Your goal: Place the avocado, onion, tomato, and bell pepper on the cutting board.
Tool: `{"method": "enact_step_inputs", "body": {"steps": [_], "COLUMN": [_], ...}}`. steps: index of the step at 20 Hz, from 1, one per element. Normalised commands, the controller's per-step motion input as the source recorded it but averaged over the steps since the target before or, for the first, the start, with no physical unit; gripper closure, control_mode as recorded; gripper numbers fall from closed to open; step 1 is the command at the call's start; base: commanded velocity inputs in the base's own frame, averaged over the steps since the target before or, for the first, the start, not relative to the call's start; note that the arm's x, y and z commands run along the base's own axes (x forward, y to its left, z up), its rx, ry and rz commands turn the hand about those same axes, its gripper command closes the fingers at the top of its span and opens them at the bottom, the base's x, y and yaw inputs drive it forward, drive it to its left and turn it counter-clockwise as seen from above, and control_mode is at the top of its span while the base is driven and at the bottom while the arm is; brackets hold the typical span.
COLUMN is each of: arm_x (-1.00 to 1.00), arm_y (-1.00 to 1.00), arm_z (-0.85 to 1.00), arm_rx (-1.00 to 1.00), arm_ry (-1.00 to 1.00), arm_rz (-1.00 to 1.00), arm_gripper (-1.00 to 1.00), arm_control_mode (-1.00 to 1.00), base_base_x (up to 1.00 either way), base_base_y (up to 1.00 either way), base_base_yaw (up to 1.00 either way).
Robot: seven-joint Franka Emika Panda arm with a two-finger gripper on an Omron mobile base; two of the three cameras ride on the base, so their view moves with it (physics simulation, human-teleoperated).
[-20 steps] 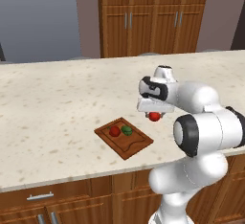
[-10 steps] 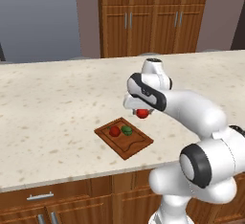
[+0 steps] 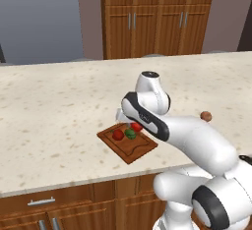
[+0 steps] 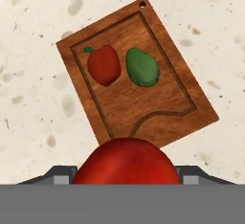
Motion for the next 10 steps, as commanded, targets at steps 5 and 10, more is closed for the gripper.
{"method": "enact_step_inputs", "body": {"steps": [5,10], "arm_x": [0.15,0.09], "arm_y": [0.15,0.03], "arm_z": [-0.27,-0.31], "arm_rx": [0.0,0.0], "arm_ry": [0.0,0.0], "arm_rz": [0.0,0.0], "arm_gripper": [1.0,1.0], "arm_control_mode": [-1.0,-1.0], "base_base_x": [0.0,0.0], "base_base_y": [0.0,0.0], "base_base_yaw": [0.0,0.0]}}
